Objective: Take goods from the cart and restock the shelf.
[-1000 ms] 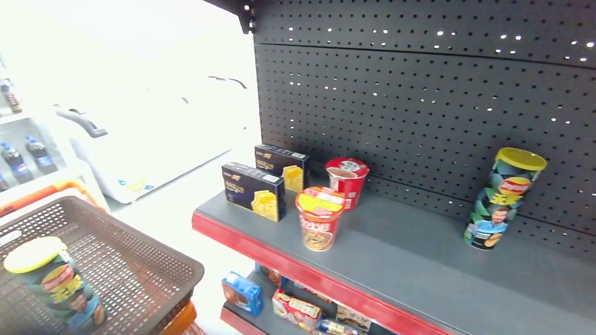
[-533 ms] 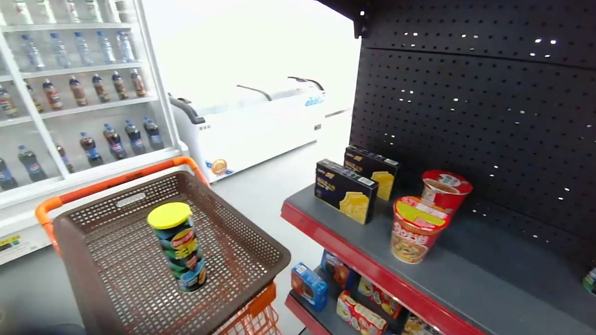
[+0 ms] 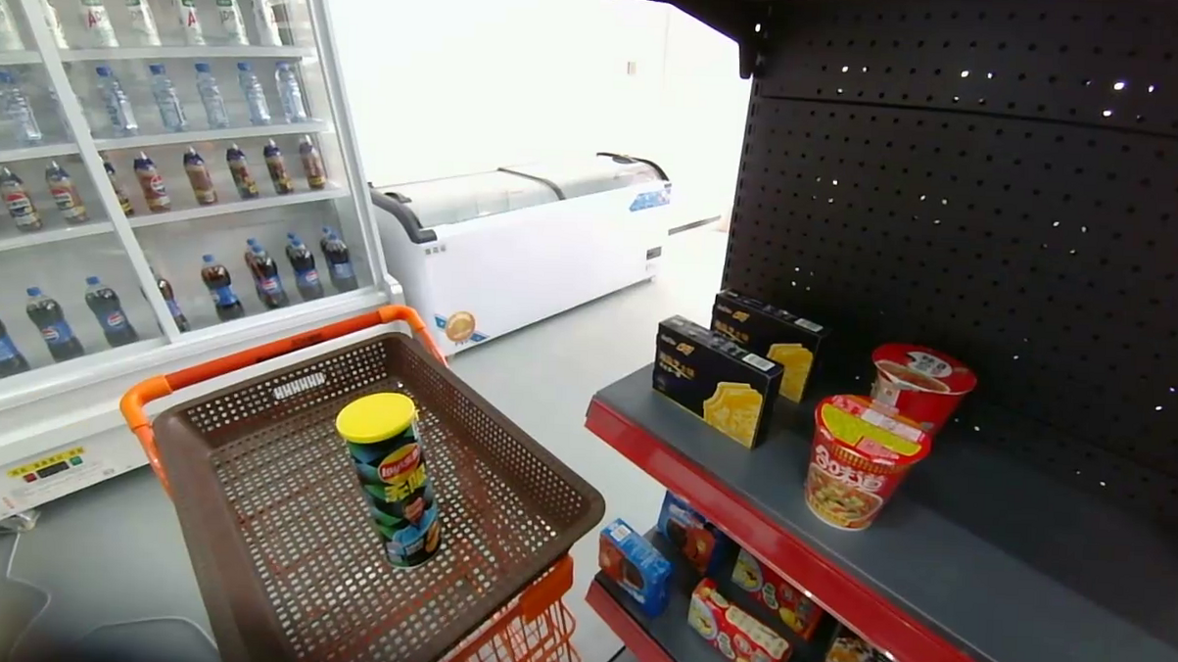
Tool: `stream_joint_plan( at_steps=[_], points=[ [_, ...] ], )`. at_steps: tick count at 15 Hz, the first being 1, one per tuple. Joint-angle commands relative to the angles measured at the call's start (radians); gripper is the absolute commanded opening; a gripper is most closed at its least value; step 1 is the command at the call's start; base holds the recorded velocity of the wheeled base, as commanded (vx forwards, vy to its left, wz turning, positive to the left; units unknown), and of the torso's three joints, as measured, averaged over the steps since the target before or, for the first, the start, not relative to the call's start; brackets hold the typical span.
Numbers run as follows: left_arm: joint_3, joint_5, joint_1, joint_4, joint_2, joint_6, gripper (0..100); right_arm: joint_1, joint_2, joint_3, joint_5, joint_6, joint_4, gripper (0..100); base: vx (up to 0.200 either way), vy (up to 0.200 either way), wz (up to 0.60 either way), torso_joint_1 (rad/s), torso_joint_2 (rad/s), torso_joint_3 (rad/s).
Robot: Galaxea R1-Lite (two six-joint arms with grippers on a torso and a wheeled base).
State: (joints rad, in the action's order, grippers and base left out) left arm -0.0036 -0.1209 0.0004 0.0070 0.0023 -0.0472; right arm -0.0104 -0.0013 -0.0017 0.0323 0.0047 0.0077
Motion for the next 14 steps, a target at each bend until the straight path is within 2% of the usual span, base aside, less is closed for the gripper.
stream_joint_plan(
  at_steps=[1,2,3,4,5,6,7,9,12,14],
  points=[
    [-0.003,0.003,0.0,0.004,0.002,0.0,100,0.0,0.001,0.0,0.0,0.0,0.0,100,0.0,0.0,0.0,0.0,0.0,0.0],
    [-0.004,-0.002,0.01,0.004,0.028,0.009,100,0.0,0.001,0.0,0.0,0.0,0.0,100,0.0,0.0,0.0,0.0,0.0,0.0],
    [-0.128,0.017,0.029,0.011,0.165,0.122,100,0.0,0.001,0.0,0.0,0.0,0.0,100,0.0,0.0,0.0,0.0,0.0,0.0],
    [-0.231,0.047,0.013,-0.001,0.378,0.162,100,0.0,0.001,0.0,0.0,0.0,0.0,100,0.0,0.0,0.0,0.0,0.0,0.0],
    [-0.309,0.072,0.009,-0.055,0.525,0.125,100,0.0,0.001,0.0,0.0,0.0,0.0,100,0.0,0.0,0.0,0.0,0.0,0.0],
    [-0.371,0.093,-0.008,-0.076,0.631,0.11,100,0.0,0.001,0.0,0.0,0.0,0.0,100,0.0,0.0,0.0,0.0,0.0,0.0],
    [-0.389,0.125,-0.023,-0.087,0.705,0.113,100,0.0,0.001,0.0,0.0,0.0,0.0,100,0.0,0.0,0.0,0.0,0.0,0.0],
    [-0.4,0.171,-0.042,-0.101,0.844,0.139,100,0.0,0.001,0.0,0.0,0.0,0.0,100,0.0,0.0,0.0,0.0,0.0,0.0],
    [-0.398,0.159,-0.068,-0.222,1.036,0.162,100,0.0,0.001,0.0,0.0,0.0,0.0,100,0.0,0.0,0.0,0.0,0.0,0.0],
    [-0.391,0.165,-0.092,-0.315,1.162,0.165,100,0.0,0.001,0.0,0.0,0.0,0.0,100,0.0,0.0,0.0,0.0,0.0,0.0]
  ],
)
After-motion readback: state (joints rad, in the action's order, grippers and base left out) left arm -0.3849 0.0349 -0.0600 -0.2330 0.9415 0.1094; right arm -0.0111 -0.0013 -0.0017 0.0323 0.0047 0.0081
